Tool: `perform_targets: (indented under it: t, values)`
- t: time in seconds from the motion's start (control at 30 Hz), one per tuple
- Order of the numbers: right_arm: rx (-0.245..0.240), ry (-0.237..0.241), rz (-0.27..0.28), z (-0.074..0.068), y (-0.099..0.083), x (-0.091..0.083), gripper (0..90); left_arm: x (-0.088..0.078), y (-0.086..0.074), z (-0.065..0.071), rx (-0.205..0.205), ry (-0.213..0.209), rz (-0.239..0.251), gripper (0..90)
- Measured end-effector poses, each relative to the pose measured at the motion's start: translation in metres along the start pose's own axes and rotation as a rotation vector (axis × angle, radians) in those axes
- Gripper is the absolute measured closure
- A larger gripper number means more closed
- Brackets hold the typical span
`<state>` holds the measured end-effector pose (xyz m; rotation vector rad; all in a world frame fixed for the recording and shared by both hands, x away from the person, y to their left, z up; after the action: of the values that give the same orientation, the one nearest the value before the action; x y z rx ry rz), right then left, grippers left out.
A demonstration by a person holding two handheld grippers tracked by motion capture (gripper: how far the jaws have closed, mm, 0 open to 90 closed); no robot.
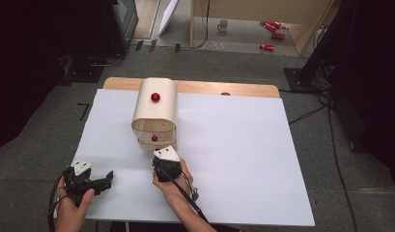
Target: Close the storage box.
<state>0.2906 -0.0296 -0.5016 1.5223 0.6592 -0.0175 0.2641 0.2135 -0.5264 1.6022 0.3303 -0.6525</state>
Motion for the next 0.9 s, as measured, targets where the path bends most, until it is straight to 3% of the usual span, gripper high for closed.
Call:
perform_targets:
  t: [0.1, 0.17, 0.3, 0.37, 0.63, 0.9]
  values:
    - [0.005, 0.007, 0.000, 0.001, 0.000, 0.000, 77.1, 0.000, 0.000, 0.000, 0.000, 0.000, 0.000, 2.3]
    - [0.014, 0.020, -0.006, 0.003, 0.000, 0.000, 67.1, 0.000, 0.000, 0.000, 0.000, 0.000, 0.000, 2.3]
    - [-0.004, 0.067, -0.038, 0.002, 0.000, -0.004, 24.6, 0.000, 0.000, 0.000, 0.001, 0.000, -0.002, 2.3]
    - [-0.008, 0.069, -0.050, 0.006, 0.000, -0.006, 14.2, 0.000, 0.000, 0.000, 0.001, 0.001, -0.001, 2.3]
    - [-0.024, 0.043, -0.038, 0.031, 0.001, -0.023, 10.3, 0.000, 0.000, 0.000, 0.003, 0.001, -0.002, 2.3]
    - [-0.001, 0.005, -0.034, 0.068, 0.003, -0.043, 10.1, 0.000, 0.000, 0.000, 0.002, 0.002, -0.002, 2.3]
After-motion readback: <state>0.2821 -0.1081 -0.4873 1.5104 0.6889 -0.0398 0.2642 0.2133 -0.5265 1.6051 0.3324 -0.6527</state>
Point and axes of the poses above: each handheld gripper's, and its own axes: x roughly forward along the jaws, y roughly out of its top, z roughly to its right, the point moved 4 cm from there along x, roughly forward along the jaws, and after that the axes turned 10 degrees about z, right-handed, at the moved point
